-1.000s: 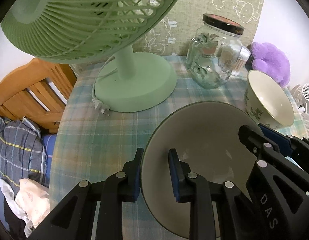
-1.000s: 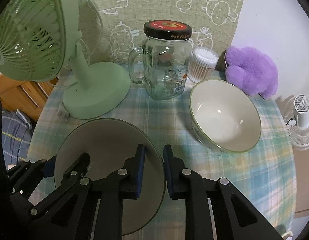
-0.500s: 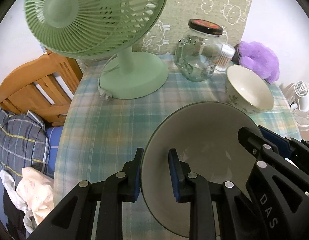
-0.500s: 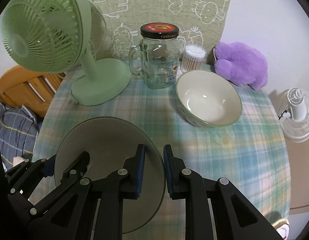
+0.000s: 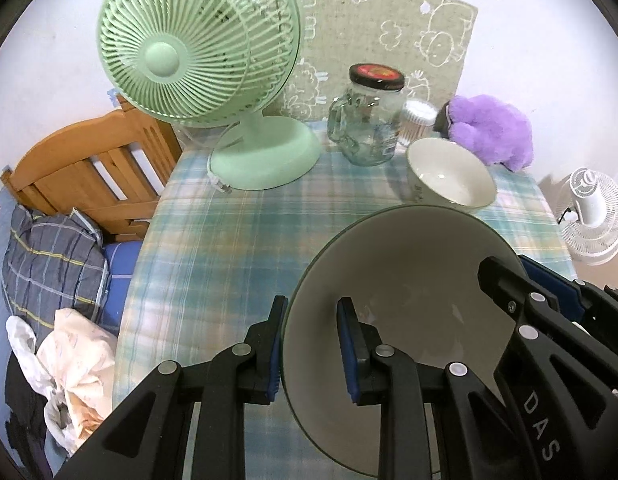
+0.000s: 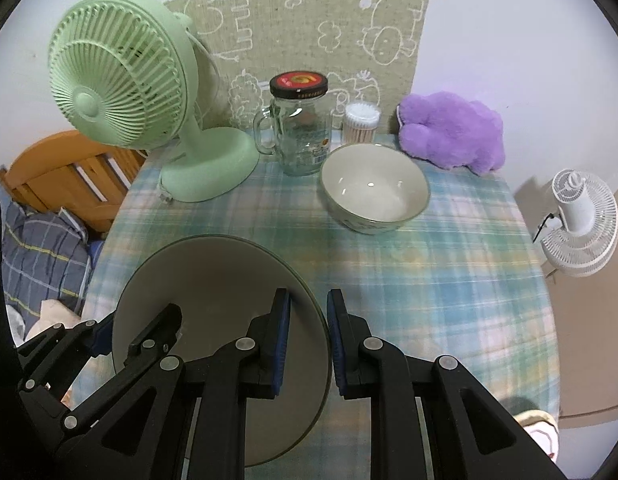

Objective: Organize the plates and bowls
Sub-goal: 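Carry the held bowl with both grippers toward the plate stack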

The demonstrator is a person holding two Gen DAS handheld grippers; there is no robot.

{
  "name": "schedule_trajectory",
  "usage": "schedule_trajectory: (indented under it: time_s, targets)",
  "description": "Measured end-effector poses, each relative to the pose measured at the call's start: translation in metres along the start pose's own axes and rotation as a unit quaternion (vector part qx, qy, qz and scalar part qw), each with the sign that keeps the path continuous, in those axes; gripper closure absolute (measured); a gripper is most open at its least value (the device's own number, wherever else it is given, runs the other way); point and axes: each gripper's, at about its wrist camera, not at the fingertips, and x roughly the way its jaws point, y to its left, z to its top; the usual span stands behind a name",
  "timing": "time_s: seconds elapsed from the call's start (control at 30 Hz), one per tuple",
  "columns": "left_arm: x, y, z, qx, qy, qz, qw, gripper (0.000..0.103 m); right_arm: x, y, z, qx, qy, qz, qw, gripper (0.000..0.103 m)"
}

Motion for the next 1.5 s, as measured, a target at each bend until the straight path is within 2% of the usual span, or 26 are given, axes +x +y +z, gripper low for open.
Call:
schedule_trajectory:
  time_s: [0.7, 1.2, 1.5]
  targets:
    - [-0.067, -0.051, -0.064, -0.010, -0.020, 0.004, 0.9997, 0.080, -0.075, -0.052, -0.061, -0.006, -0.010, 0.015, 1.000, 0.081]
    - [-0.081, -0.077, -0.115, -0.017, -0.004, -0.005, 0.9998, 0.080, -0.094, -0.078, -0.112, -0.022, 0.000, 0.018, 1.000, 0.081]
    - [-0.077, -0.081, -0.138, -0.015, 0.013, -0.011, 0.9997, 0.080, -0.093, -0.085, -0.136, -0.022, 0.020, 0.021, 0.999, 0.081]
